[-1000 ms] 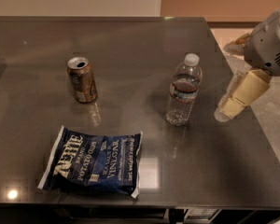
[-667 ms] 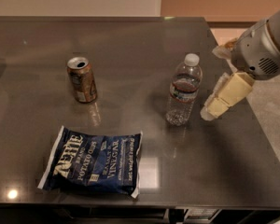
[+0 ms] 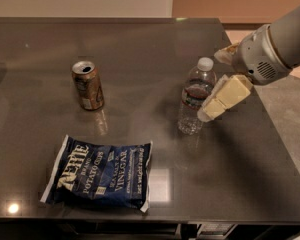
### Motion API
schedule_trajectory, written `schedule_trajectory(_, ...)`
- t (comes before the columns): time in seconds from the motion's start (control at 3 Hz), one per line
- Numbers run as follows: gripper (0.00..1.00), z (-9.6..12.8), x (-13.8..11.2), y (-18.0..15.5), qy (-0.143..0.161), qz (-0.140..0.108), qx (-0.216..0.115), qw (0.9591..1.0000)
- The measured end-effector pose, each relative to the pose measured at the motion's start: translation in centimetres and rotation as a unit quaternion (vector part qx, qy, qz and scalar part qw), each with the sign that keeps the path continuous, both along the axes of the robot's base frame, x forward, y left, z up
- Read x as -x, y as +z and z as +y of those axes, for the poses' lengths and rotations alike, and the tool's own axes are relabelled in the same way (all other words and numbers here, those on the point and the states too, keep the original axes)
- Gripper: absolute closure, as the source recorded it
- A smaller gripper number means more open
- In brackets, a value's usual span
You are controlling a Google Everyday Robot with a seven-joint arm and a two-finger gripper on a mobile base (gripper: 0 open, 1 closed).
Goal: Move water bottle near blue chip bag
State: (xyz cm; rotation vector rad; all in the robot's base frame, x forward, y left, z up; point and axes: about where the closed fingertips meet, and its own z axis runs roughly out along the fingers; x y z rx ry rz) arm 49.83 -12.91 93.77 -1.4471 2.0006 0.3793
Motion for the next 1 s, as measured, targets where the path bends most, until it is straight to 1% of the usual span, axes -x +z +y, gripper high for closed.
schedule_trajectory(0.33, 0.18, 0.7, -0.4, 0.2, 0.000, 0.004, -0.020, 0.9998)
schedule_trajectory(1.0, 0.64, 2.3, 0.0, 1.4, 0.021, 0.006, -0.049, 0.9985)
